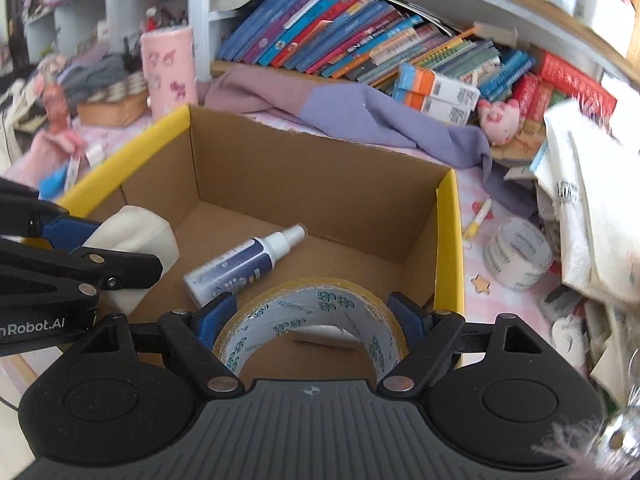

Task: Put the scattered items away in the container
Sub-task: 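Lower both items into the box and open both tools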

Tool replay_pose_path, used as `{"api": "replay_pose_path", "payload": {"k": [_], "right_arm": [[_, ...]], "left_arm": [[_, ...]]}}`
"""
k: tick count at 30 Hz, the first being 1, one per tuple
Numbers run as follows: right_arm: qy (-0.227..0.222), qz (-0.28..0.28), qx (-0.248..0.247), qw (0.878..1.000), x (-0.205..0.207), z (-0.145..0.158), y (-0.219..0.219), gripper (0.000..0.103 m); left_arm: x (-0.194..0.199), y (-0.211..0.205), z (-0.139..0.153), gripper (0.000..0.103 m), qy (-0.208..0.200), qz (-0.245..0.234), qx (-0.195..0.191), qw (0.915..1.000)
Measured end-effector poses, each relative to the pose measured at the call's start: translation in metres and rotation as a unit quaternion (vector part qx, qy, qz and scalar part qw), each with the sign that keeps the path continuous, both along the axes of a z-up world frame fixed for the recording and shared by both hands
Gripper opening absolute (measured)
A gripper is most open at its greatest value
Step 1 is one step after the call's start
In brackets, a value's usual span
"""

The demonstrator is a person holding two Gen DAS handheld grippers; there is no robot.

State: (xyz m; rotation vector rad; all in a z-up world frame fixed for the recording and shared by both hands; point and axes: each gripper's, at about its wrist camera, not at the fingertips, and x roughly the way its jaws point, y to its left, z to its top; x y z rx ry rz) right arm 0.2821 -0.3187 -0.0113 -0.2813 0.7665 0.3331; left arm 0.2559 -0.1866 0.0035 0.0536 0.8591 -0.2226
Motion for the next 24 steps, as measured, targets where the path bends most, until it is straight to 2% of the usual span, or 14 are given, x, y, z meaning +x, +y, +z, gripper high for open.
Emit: {"api": "replay_pose_path", "payload": {"k": [12, 24], "right_arm": [[0.006, 0.005, -0.008, 1.0, 0.003, -0.001, 0.002, 0.082], [0.003, -0.007, 0.017, 1.0, 0.002, 0.004, -0.004, 0.083]], "left_arm": [[0.005, -0.001, -0.003, 0.028, -0.003, -0.008, 0.029, 0.9995], [-0.005, 0.003, 0.003, 0.037, -0.024, 0.003, 0.018, 0.9995]]}}
